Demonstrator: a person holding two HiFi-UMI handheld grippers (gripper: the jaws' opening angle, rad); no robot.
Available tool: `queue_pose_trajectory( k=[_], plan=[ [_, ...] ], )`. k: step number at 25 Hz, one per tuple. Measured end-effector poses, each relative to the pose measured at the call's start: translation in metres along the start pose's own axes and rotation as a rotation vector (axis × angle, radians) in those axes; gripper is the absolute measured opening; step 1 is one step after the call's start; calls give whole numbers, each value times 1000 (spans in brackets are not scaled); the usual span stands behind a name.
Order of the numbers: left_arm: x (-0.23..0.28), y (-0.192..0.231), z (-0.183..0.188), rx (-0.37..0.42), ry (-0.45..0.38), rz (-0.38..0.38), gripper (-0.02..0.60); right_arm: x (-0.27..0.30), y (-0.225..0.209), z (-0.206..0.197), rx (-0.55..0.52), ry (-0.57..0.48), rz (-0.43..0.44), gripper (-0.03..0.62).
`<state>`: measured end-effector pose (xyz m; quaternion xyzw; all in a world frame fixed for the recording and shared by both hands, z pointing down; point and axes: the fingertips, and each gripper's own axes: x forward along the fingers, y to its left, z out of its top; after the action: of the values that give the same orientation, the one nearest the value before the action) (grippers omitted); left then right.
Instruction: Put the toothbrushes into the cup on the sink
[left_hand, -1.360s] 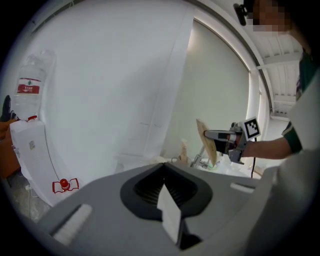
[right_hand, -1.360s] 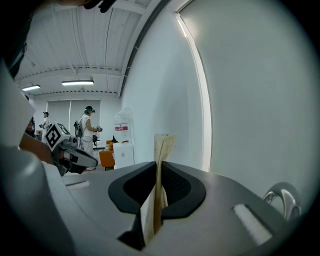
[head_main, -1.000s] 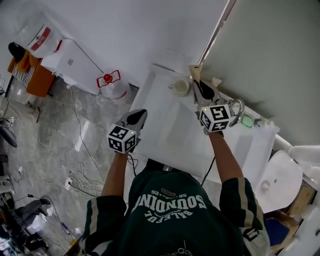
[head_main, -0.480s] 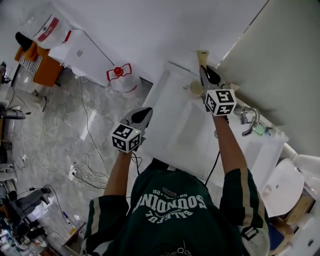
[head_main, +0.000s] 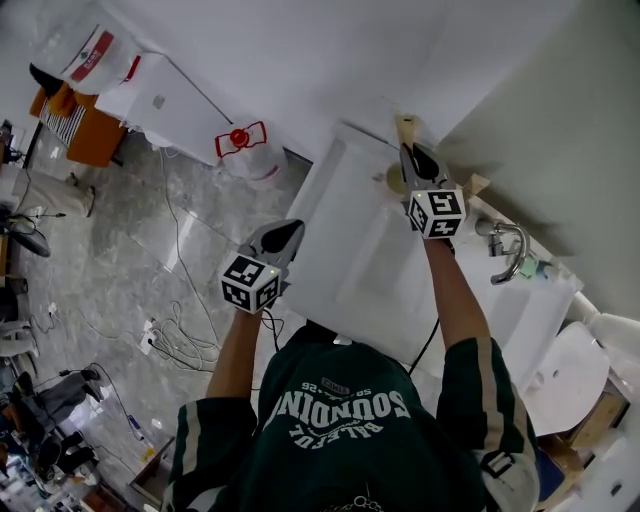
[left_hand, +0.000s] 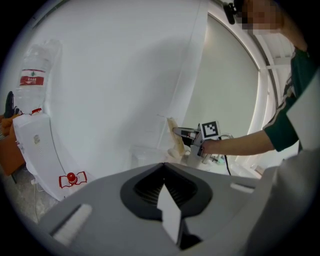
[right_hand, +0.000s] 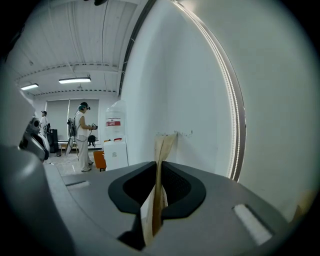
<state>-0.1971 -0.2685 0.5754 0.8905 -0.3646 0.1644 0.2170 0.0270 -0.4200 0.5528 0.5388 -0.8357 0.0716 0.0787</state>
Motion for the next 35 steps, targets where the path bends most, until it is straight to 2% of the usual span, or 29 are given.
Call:
queue_pose_trajectory(
  k=[5,11,23,30,35],
  plan=[
    [1,7,-3,-4,13,3,51,8,4,-11,6,-8,2,38],
    [1,10,-5,-7,18,4,51,11,11,3,-10,-55,10,38],
    [3,9,-4,-13,14,-8,51,0,13,-29,-17,28,-1,38],
    [1,3,-8,-6,19,-10,51,-1,6,-11,-19,-24,-4,38],
    [-6,6,-14,-13,27,7,51,2,1,-14,-18,-26,-7,38]
  ],
)
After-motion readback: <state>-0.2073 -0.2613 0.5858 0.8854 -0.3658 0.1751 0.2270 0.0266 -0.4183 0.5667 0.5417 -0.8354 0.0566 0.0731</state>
